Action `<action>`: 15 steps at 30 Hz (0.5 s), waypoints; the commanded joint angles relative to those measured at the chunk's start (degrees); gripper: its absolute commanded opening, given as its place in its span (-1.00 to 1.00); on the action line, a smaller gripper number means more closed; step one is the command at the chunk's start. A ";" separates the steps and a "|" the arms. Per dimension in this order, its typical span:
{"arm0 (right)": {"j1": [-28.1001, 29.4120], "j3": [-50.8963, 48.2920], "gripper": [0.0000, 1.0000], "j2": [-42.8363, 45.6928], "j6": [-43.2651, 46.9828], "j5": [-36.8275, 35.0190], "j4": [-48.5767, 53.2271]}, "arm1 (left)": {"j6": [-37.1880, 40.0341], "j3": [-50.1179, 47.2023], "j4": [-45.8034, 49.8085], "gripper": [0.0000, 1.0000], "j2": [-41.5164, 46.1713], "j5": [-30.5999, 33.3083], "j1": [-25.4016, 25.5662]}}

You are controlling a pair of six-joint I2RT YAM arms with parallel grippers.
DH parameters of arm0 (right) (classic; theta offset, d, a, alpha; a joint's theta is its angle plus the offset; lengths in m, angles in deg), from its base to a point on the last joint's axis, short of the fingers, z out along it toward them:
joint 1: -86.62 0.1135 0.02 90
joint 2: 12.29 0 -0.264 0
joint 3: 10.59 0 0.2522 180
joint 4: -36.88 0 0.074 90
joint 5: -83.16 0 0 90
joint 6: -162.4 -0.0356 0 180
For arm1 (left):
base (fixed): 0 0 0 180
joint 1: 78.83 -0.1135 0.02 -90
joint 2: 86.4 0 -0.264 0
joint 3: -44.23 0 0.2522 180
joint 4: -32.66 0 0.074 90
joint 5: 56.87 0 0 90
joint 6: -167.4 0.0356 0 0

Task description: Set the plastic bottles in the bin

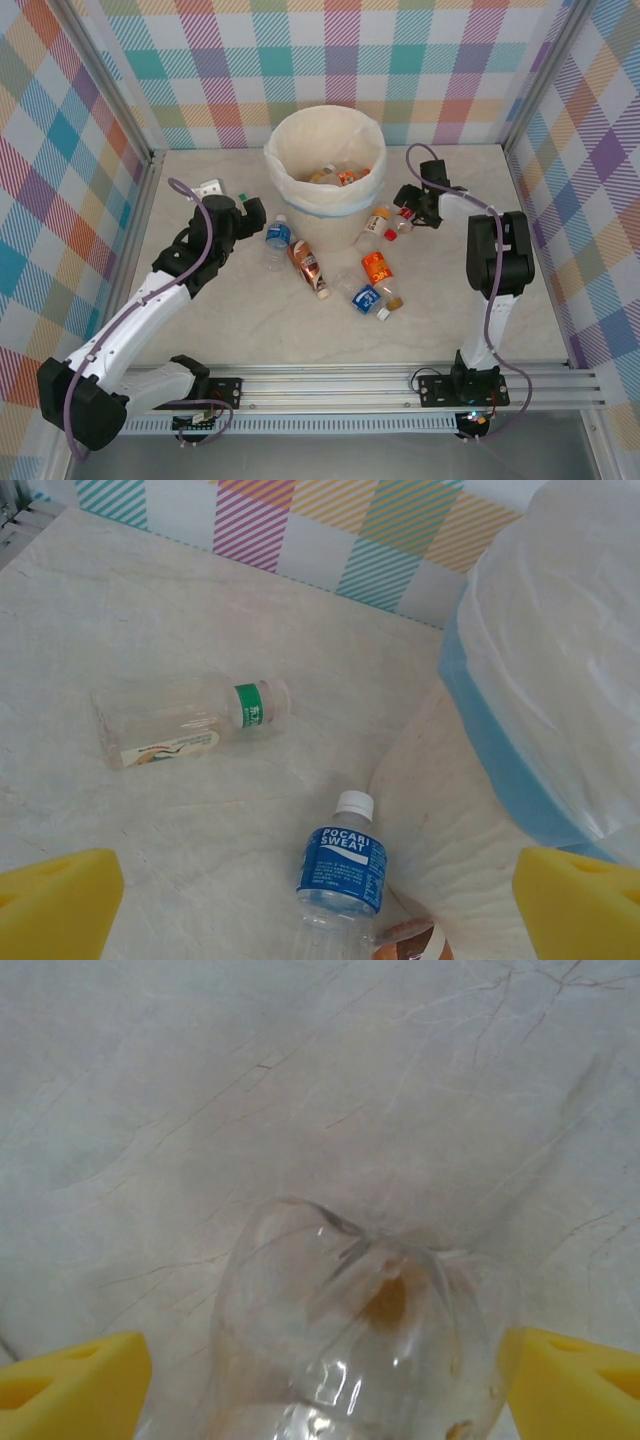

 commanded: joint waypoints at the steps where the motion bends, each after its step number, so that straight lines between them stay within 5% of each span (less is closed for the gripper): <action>1: 1.19 2.52 0.69 -1.32 -2.18 -4.56 2.95 | -1.83 -0.73 -0.08 1.00 0.87 0.02 -0.97; 7: 1.48 -5.38 0.26 1.23 -5.38 -2.08 -6.14 | -3.70 -1.99 -0.19 1.00 2.27 -0.50 -1.43; 15: 1.48 -15.55 0.07 9.22 -3.90 -2.89 -16.82 | -3.94 -2.00 0.97 1.00 2.47 -1.57 -1.76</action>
